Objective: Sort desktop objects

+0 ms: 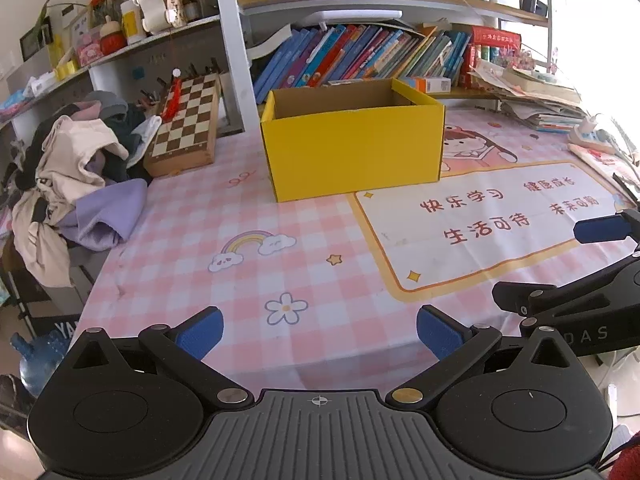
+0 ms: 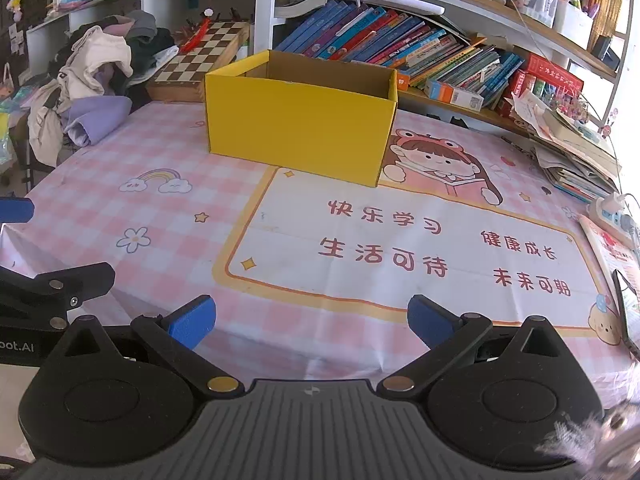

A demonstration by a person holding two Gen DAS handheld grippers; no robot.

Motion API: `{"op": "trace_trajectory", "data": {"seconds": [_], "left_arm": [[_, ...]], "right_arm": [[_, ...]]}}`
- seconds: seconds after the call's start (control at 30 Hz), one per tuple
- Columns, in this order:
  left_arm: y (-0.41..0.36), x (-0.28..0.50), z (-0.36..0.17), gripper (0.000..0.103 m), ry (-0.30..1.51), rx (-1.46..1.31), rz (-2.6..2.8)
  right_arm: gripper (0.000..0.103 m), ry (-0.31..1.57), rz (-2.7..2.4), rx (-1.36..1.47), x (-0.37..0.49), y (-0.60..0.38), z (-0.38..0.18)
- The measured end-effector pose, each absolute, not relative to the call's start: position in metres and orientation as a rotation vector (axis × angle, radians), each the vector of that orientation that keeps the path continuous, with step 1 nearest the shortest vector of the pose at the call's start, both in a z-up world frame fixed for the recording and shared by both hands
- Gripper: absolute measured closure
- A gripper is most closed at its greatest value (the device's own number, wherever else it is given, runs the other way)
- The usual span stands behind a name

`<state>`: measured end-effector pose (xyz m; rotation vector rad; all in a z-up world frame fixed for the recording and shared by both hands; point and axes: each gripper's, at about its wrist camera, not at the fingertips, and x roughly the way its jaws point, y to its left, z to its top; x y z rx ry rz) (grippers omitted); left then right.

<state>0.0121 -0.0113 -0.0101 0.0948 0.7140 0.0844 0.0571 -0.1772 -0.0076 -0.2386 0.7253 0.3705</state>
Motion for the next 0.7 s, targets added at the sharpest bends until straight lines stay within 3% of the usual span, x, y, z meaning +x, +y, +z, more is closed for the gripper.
{"op": "trace_trajectory", "data": {"seconds": [0.7], "left_arm": [[-0.0069, 0.0145, -0.0133, 0.0, 0.726, 0.085, 0.086]], "right_arm": [[0.0, 0.739, 0.378, -0.251, 0.062, -0.1716, -0.0099]]}}
